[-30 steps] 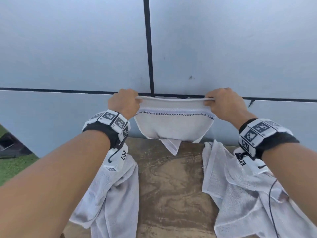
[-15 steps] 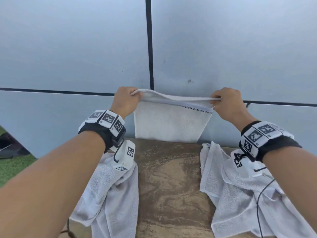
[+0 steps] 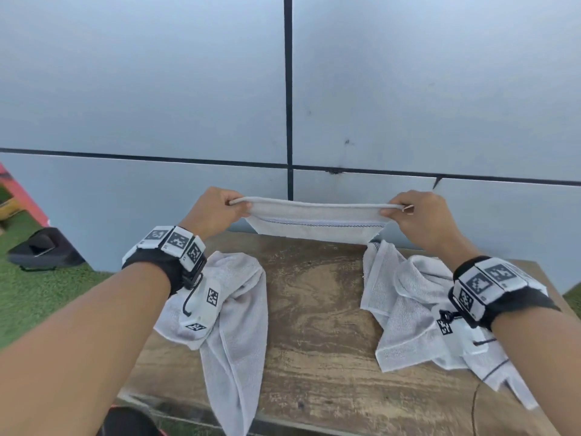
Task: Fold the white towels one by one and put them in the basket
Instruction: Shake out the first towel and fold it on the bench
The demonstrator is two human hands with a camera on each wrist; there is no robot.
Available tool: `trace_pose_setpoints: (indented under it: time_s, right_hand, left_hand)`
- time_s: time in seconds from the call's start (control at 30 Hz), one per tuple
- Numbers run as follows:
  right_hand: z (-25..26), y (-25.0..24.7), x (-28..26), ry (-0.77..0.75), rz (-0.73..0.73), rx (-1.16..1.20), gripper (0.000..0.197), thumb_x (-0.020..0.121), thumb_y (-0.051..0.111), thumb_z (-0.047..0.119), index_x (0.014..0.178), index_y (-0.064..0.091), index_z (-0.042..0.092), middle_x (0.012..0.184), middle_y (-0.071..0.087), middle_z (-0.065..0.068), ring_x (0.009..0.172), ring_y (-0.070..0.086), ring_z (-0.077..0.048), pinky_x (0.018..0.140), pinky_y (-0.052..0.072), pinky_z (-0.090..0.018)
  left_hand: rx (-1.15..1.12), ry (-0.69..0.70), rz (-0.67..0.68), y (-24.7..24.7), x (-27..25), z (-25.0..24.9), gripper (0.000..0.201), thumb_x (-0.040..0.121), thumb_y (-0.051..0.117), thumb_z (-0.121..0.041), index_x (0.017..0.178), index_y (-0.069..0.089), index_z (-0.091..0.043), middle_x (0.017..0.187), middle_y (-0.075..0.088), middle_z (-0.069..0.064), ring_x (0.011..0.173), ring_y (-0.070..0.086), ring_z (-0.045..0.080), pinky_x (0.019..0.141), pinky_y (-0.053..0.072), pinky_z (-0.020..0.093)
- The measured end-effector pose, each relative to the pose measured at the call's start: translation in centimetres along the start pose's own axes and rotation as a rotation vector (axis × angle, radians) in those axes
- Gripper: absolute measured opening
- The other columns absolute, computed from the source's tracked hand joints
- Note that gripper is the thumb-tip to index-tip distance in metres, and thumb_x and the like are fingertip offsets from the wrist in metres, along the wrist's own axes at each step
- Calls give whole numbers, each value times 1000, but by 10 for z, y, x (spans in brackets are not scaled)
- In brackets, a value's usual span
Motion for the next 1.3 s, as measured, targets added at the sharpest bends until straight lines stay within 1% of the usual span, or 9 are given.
trace_pose_setpoints:
  time_s: [0.13, 0.27, 0.43, 0.57, 0.7, 0.8, 0.97, 1.13, 1.3]
  right_hand:
    - [8, -9, -44, 39, 75, 109, 22, 94, 66, 30, 76, 65, 17, 61, 56, 6, 52, 48, -2, 57, 35, -23]
    - [17, -19, -83, 44, 127, 202, 26, 99, 59, 30, 74, 59, 22, 60, 55, 0, 54, 50, -12, 61, 41, -32]
    - [39, -41, -130, 57, 255, 314, 24, 99, 59, 29, 87, 66, 9, 82, 74, -8, 71, 73, -14, 69, 54, -22]
    - [39, -45, -180, 180, 511, 370, 24, 98, 59, 33, 92, 70, 12, 85, 77, -4, 75, 74, -26, 71, 48, -35]
    - [37, -29, -237, 343, 863, 468, 27, 100, 56, 22, 116, 68, 5, 111, 74, -15, 95, 73, -36, 91, 55, -39]
    - [29, -25, -252, 428, 873, 477, 23, 99, 56, 15, 112, 68, 0, 112, 72, -23, 86, 75, -36, 67, 61, -29]
    - [15, -8, -246, 410, 857, 431, 27, 99, 58, 20, 117, 68, 2, 112, 74, -15, 97, 72, -41, 99, 52, -52]
    - [-1, 3, -187, 346, 549, 326, 24, 99, 61, 19, 104, 62, -4, 93, 74, -17, 74, 75, -34, 78, 61, -48]
    - [-26, 28, -119, 317, 338, 164, 20, 95, 63, 20, 77, 63, 10, 75, 71, -15, 67, 73, -34, 65, 62, -45]
  left_hand:
    - [27, 36, -19, -7, -49, -15, 17, 98, 62, -26, 87, 74, -24, 59, 47, -2, 47, 34, 7, 48, 29, 17]
    - [-12, 66, -12, -8, -88, -22, 31, 103, 53, -25, 86, 65, -3, 62, 43, -3, 50, 36, 3, 52, 29, 18]
    - [51, 53, 88, -5, -131, -35, 34, 104, 51, -30, 96, 66, 0, 79, 62, 4, 68, 57, 12, 58, 43, 16]
    - [-86, -168, 452, 21, -185, -25, 28, 103, 53, -30, 118, 68, -12, 110, 75, 11, 97, 73, 35, 84, 60, 45]
    - [-78, -326, 676, 40, -242, -14, 30, 103, 51, -30, 125, 64, -12, 114, 75, 9, 96, 72, 41, 80, 61, 52]
    - [-81, -363, 758, 54, -267, -3, 30, 105, 49, -30, 127, 62, -14, 117, 73, 11, 98, 72, 42, 79, 61, 50]
    - [-112, -363, 639, 57, -258, 17, 32, 101, 55, -31, 127, 63, -13, 113, 74, 13, 92, 74, 40, 73, 63, 48]
    - [-13, -229, 326, 45, -206, 17, 18, 102, 56, -28, 111, 68, -17, 103, 74, 11, 69, 75, 28, 58, 61, 36]
    - [101, -81, 86, 41, -132, 23, 22, 97, 59, -23, 91, 69, -5, 87, 69, 19, 84, 68, 39, 73, 59, 55]
Point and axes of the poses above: each hand's wrist, its own x-axis towards the middle knuckle, its own y-axis out of the palm, z = x × y, the point moved 10 cm from there along x, towards the middle knuckle
